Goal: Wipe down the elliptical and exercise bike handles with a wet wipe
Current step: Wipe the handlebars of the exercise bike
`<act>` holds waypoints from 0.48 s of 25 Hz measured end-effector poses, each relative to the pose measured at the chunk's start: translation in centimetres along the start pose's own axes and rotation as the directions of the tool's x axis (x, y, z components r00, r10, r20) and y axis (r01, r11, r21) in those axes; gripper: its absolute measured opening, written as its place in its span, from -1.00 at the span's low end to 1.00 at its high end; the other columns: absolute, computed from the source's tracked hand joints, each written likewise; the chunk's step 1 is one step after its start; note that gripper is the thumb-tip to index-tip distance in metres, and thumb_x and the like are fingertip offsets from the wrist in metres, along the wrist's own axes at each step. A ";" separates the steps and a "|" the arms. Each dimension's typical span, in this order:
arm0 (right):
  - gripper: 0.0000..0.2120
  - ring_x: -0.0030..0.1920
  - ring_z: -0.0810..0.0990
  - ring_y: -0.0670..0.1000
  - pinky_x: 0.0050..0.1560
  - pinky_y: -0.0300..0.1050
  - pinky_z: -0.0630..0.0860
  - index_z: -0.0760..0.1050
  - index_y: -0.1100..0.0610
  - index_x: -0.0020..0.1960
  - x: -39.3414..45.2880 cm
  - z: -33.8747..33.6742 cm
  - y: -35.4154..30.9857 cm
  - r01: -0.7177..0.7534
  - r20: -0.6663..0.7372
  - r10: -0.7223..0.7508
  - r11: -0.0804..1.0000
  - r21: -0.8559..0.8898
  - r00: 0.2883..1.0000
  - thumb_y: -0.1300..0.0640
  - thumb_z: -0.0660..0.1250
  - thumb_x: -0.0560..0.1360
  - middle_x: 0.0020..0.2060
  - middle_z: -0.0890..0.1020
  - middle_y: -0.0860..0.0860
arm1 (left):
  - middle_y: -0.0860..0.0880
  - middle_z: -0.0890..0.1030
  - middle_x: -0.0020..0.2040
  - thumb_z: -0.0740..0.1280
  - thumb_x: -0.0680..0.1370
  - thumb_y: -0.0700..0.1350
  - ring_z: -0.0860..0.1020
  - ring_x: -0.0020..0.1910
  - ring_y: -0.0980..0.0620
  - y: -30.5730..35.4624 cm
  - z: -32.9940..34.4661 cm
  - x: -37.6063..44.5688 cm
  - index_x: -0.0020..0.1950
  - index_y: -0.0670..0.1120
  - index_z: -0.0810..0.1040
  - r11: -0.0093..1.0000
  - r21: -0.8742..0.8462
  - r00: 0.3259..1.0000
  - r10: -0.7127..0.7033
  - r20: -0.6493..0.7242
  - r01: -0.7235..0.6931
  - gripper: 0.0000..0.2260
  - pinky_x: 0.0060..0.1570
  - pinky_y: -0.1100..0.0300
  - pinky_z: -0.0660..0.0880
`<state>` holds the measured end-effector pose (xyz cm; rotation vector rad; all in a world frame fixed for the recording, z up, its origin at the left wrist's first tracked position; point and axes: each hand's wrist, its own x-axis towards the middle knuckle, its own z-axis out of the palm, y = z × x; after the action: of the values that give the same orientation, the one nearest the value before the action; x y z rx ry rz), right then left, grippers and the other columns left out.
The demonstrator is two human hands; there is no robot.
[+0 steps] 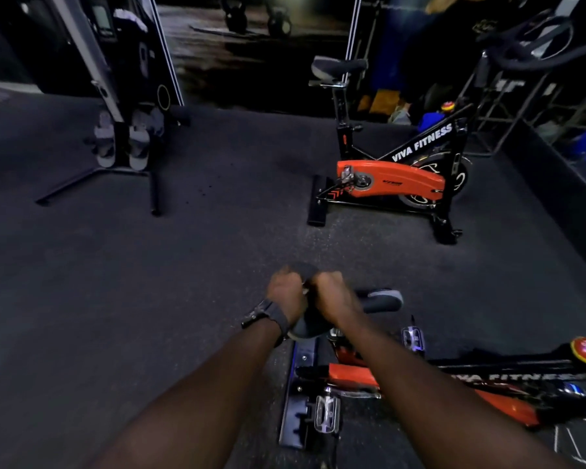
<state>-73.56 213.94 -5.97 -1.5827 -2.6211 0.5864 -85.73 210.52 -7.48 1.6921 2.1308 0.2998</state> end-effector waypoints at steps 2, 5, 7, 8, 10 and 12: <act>-0.76 0.00 0.65 0.18 -0.02 -0.01 0.60 0.62 0.09 0.18 0.4 -0.3 0.5 0.068 0.074 -0.065 0.997 -0.037 0.995 0.19 0.29 0.55 0.03 0.65 0.17 | -0.24 0.49 0.28 0.32 0.55 -0.18 0.48 0.23 -0.21 -0.2 0.0 -0.2 0.26 -0.22 0.53 0.994 -0.056 0.995 -0.092 -0.029 0.090 -0.71 0.21 0.07 0.43; -0.80 -0.12 0.63 0.12 -0.11 -0.10 0.56 0.66 0.02 0.12 1.5 -1.5 3.3 0.019 0.078 -0.016 0.999 -0.041 0.997 0.14 0.32 0.55 -0.02 0.66 0.14 | -0.23 0.49 0.29 0.30 0.57 -0.16 0.50 0.25 -0.20 -0.3 0.4 -0.8 0.31 -0.22 0.51 0.974 -0.124 0.981 -0.195 -0.016 0.192 -0.68 0.22 0.05 0.44; -0.80 -0.06 0.65 0.15 -0.06 -0.08 0.57 0.65 0.09 0.10 1.9 -0.9 2.8 0.075 0.070 -0.070 0.995 -0.066 0.995 0.13 0.30 0.56 -0.01 0.66 0.16 | -0.22 0.54 0.26 0.29 0.57 -0.15 0.53 0.22 -0.20 0.1 0.5 -1.3 0.26 -0.19 0.56 0.960 -0.169 0.971 -0.235 -0.045 0.224 -0.72 0.20 0.03 0.47; -0.80 -0.02 0.64 0.16 -0.02 -0.07 0.55 0.63 0.13 0.11 2.1 -0.5 1.8 0.137 0.086 -0.131 0.989 -0.064 0.988 0.14 0.28 0.57 0.01 0.65 0.17 | -0.22 0.56 0.22 0.29 0.56 -0.15 0.55 0.19 -0.22 0.1 0.6 -1.4 0.20 -0.18 0.58 0.948 -0.207 0.964 -0.260 -0.056 0.244 -0.75 0.17 0.02 0.50; -0.80 0.03 0.62 0.15 0.01 -0.07 0.50 0.60 0.16 0.12 2.6 0.2 0.1 0.254 0.156 -0.248 0.967 -0.016 0.956 0.13 0.26 0.57 0.05 0.64 0.17 | -0.23 0.57 0.18 0.29 0.53 -0.17 0.56 0.16 -0.25 -0.1 0.7 -1.9 0.17 -0.17 0.58 0.934 -0.262 0.960 -0.270 -0.069 0.244 -0.76 0.12 -0.02 0.52; -0.77 0.05 0.62 0.13 0.02 -0.09 0.50 0.63 0.08 0.11 3.3 0.0 0.0 0.350 0.189 -0.342 0.937 -0.008 0.920 0.03 0.31 0.52 0.04 0.64 0.12 | -0.23 0.59 0.17 0.32 0.54 -0.14 0.56 0.17 -0.27 -0.4 0.2 -2.6 0.21 -0.16 0.56 0.929 -0.273 0.962 -0.271 -0.036 0.251 -0.74 0.09 -0.01 0.51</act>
<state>-75.14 216.75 -6.50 -1.0716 -2.9677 0.6837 -85.50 207.84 -7.38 1.2483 2.2204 0.5488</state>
